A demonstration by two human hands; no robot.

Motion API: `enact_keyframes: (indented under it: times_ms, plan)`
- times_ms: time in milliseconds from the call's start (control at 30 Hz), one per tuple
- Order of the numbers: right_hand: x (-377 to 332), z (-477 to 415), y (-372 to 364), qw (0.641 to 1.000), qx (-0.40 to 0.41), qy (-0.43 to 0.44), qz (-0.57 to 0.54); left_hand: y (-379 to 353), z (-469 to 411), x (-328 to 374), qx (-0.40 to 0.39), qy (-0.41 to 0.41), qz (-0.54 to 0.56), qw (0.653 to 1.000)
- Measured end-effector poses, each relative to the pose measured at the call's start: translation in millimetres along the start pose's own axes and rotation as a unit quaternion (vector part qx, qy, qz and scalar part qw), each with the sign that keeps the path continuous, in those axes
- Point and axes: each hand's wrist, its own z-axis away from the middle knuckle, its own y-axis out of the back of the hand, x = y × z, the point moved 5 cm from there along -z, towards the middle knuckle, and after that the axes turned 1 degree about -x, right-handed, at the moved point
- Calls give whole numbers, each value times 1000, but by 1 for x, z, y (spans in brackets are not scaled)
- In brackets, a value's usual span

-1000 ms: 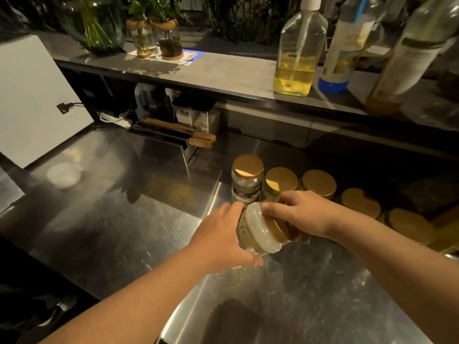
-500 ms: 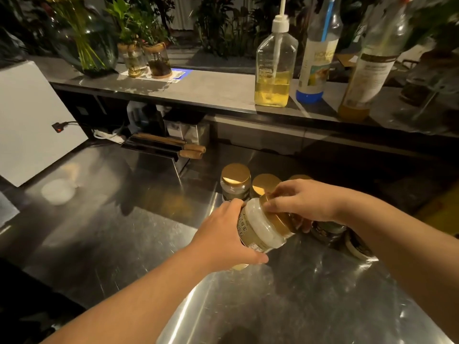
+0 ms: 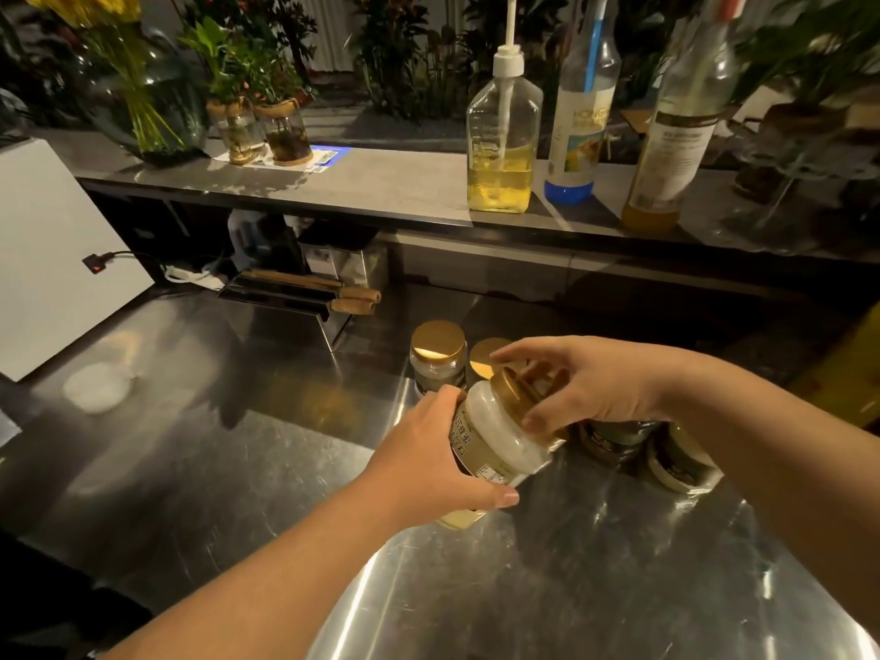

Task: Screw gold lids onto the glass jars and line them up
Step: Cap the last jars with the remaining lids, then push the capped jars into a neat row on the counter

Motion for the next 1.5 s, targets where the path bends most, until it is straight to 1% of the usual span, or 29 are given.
enact_keyframes:
  times_ms: [133,200,267,333,400,433,500,567,633,700,833,900,933,1000,1067,1100,1133,1233,1300,1333,1400,1467,1500]
  plan:
    - [1,-4,-2,993,63,-87,52,-2,-1,4,16,-12,-47,999]
    - [3,-5,-4,987,70,-122,79,-3,-2,5,15,-7,-61,998]
    - [2,-5,-4,985,62,-130,93,-2,-3,4,14,0,-57,998]
    - [-2,-3,-3,991,43,-96,80,2,-3,2,5,9,-17,1000]
    - [-8,0,-4,999,33,-11,39,4,-3,0,-22,25,79,996]
    - [-11,2,-5,998,40,29,40,5,-3,0,-36,32,132,990]
    - [-13,3,-7,988,76,77,110,6,-3,0,-58,40,209,975]
    - [-14,2,-12,974,121,108,158,7,-4,2,-83,38,247,965]
    - [-15,0,-17,966,160,116,169,6,-4,4,-104,35,257,960]
    - [-15,-4,-21,961,185,97,182,3,-4,2,-102,40,258,960]
    - [-7,-15,-28,958,191,81,199,-8,-2,-3,-58,52,246,966]
    - [-2,-20,-28,961,184,81,188,-13,-2,-4,-51,60,229,970]
    - [2,-22,-26,965,180,81,173,-14,-2,-4,-62,62,224,971]
    - [5,-24,-23,972,167,89,139,-14,-3,-2,-107,65,241,962]
    - [4,-24,-22,975,140,116,125,-8,-9,1,-150,54,305,939]
    - [3,-25,-24,976,125,130,121,-2,-12,2,-158,41,330,930]
    - [3,-26,-27,976,115,141,116,3,-16,2,-161,27,333,929]
    - [7,-31,-35,978,113,142,98,12,-28,-1,-168,22,276,946]
    - [18,-36,-31,983,108,115,91,19,-36,-12,-155,41,234,959]
    - [27,-39,-24,985,115,92,84,26,-42,-20,-137,55,205,968]
    - [53,-42,0,981,170,33,91,48,-56,-41,-63,102,123,985]
    - [85,-42,26,961,242,-49,124,72,-72,-68,19,148,50,987]
    - [98,-42,36,950,263,-83,146,83,-79,-80,51,168,27,984]
